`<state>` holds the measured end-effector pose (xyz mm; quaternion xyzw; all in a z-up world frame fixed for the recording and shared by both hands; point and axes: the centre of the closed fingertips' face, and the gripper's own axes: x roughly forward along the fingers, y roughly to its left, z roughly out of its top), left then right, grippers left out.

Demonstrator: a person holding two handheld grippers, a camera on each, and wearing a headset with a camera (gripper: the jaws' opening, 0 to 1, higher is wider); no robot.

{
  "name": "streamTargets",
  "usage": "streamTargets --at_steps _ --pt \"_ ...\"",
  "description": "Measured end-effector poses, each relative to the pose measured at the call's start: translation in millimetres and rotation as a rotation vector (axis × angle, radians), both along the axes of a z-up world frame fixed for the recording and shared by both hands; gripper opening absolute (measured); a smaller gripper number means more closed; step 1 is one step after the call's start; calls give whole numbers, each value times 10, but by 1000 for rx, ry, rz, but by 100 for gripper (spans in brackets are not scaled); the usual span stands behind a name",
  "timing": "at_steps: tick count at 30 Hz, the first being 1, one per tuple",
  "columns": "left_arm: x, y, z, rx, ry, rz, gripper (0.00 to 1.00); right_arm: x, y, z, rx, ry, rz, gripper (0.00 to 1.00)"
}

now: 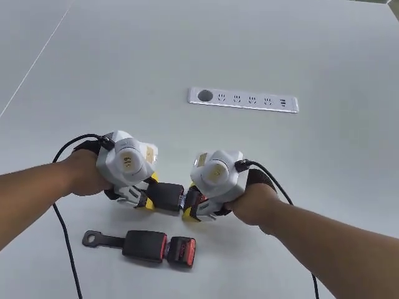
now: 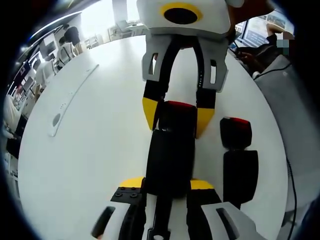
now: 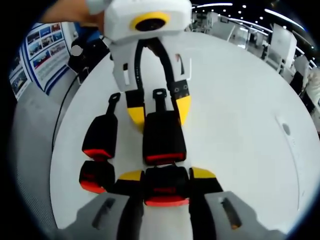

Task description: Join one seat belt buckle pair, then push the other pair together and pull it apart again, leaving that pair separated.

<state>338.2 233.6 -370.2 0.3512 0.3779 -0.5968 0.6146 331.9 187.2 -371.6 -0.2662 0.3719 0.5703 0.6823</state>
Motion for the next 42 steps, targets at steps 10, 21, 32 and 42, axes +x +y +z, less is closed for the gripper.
streamTargets --at_steps 10,21,32,42 --pt "34 16 -36 16 -1 -20 31 -4 -3 4 -13 -6 5 32" --pt "22 11 -13 8 -3 -22 31 -15 -19 2 -16 -14 31 33" --pt "11 11 -3 4 -5 -16 32 -56 -133 4 -38 -23 56 33" --pt "-46 -11 71 -1 -5 -12 32 -60 -216 1 -34 -26 69 33"
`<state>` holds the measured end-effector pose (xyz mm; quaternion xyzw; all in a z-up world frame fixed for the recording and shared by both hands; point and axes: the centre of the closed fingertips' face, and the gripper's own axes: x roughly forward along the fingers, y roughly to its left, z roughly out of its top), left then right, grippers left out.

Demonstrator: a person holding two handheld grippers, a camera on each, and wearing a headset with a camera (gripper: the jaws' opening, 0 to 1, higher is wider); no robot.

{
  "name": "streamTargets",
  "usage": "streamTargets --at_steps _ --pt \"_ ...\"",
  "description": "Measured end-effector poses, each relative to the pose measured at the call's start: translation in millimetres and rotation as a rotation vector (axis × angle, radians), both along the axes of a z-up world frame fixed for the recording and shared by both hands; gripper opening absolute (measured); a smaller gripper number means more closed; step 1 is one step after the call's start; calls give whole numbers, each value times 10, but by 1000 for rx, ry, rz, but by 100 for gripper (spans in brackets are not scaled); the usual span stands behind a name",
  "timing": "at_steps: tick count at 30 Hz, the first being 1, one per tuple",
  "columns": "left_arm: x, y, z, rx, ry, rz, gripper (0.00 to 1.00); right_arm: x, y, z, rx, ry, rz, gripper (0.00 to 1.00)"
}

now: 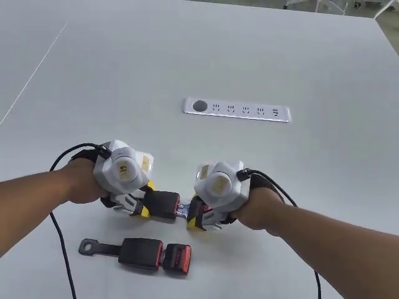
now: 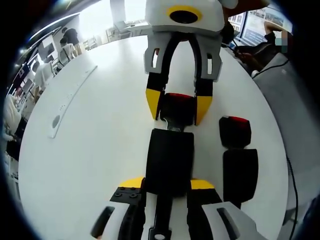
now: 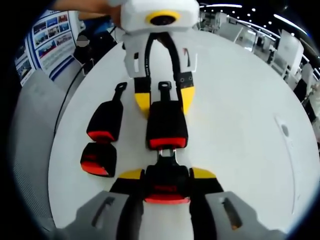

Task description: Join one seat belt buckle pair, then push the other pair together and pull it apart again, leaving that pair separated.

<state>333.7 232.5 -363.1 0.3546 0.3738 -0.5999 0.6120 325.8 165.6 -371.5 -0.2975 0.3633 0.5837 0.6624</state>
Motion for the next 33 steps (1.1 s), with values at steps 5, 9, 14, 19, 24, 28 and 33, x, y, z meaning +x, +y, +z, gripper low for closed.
streamTargets --at_steps 5,9,14,19,24,28,33 --pt "0 -1 7 -4 2 3 32 -14 -107 4 -8 -2 10 33" --pt "-12 -7 24 -2 2 4 32 -10 -219 -6 -11 -1 8 34" --pt "-5 -4 16 -1 3 7 32 -24 -352 -3 -17 -3 11 34" --pt "35 8 -28 -2 4 6 32 -41 -505 -6 -22 -4 14 34" --pt "37 5 -30 -3 4 6 32 -66 -649 1 -27 -4 9 34" --pt "45 6 -40 -3 4 6 32 -83 -746 -4 -34 -4 9 35" --pt "26 -4 -22 -1 3 5 32 -101 -851 -6 -41 -3 6 35"
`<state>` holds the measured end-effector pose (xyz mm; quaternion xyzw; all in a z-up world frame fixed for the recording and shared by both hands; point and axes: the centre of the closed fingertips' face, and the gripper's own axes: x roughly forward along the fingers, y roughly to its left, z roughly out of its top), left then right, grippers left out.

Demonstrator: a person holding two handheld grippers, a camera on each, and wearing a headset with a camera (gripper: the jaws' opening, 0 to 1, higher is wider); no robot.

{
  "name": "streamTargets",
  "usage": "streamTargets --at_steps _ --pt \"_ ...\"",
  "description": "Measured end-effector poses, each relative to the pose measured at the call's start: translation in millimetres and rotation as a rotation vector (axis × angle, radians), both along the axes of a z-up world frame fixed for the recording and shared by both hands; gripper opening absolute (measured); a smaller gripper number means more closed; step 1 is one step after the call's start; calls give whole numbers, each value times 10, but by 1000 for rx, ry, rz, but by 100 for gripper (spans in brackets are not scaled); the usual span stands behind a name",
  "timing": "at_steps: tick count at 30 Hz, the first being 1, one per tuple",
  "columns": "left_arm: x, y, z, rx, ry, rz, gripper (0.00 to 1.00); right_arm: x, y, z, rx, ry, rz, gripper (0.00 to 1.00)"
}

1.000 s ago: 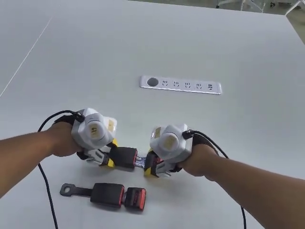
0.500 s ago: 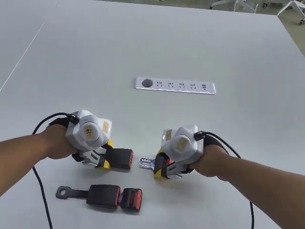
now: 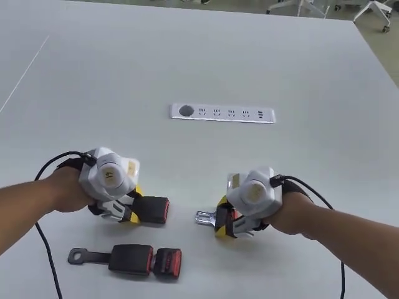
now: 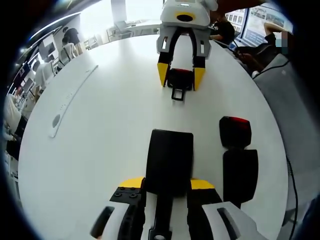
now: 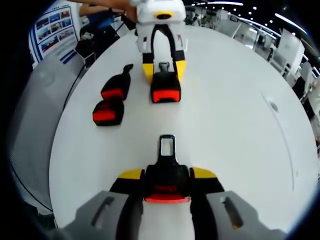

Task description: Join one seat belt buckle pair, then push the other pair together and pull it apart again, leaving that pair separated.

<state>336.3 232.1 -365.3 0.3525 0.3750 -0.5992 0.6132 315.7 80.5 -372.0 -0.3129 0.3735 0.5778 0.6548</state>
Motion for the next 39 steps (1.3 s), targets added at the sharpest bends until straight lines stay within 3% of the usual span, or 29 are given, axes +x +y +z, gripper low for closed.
streamTargets --at_steps 17,34,36,39 --pt "50 30 -68 7 1 -6 32 -58 -317 -8 -11 5 -15 35" --pt "45 41 -79 10 1 1 33 -75 -454 -9 -24 6 -23 36" --pt "48 41 -83 14 1 2 33 -60 -469 -12 -32 -6 -34 39" --pt "49 38 -89 24 3 17 34 -9 -448 33 12 -2 -115 61"
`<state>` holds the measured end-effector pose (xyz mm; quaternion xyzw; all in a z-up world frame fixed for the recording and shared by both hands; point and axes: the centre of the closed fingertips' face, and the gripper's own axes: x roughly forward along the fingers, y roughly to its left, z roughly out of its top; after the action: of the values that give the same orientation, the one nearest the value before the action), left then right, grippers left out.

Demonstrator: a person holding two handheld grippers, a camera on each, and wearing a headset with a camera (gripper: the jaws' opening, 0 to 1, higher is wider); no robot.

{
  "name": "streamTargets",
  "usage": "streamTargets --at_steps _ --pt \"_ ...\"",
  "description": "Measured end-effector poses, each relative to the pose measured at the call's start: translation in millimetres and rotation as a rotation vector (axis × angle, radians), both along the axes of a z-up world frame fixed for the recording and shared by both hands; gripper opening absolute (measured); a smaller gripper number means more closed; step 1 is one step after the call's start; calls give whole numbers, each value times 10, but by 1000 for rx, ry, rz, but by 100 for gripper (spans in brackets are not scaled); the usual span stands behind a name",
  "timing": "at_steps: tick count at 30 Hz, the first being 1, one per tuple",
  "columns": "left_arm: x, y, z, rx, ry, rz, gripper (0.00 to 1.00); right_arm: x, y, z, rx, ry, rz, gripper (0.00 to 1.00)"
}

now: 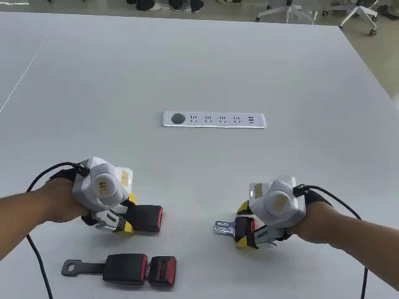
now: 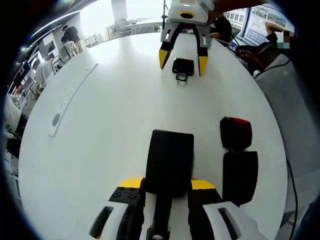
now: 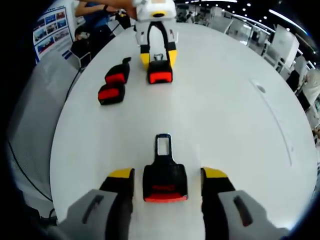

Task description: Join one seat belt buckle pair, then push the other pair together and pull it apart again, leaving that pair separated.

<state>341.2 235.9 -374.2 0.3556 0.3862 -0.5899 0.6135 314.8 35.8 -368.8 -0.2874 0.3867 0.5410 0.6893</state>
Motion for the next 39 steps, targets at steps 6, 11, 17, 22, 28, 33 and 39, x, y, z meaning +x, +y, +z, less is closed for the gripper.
streamTargets --at_steps 6,11,17,22,28,33,39 --pt "-63 -18 67 -14 22 110 70 157 -47 207 82 -79 -151 73" --pt "-14 -43 378 -135 12 300 77 306 -128 435 195 -177 -354 80" --pt "78 131 601 -268 -10 553 84 393 -303 683 306 -249 -614 82" --pt "55 284 828 -390 -38 739 88 294 -322 861 378 -287 -724 90" --pt "-132 407 967 -459 -62 844 92 138 -282 999 405 -324 -763 99" --pt "-306 506 1075 -498 -76 892 94 17 -264 1119 423 -345 -787 100" --pt "-559 627 1186 -528 -98 933 96 -141 -266 1178 436 -351 -808 100"
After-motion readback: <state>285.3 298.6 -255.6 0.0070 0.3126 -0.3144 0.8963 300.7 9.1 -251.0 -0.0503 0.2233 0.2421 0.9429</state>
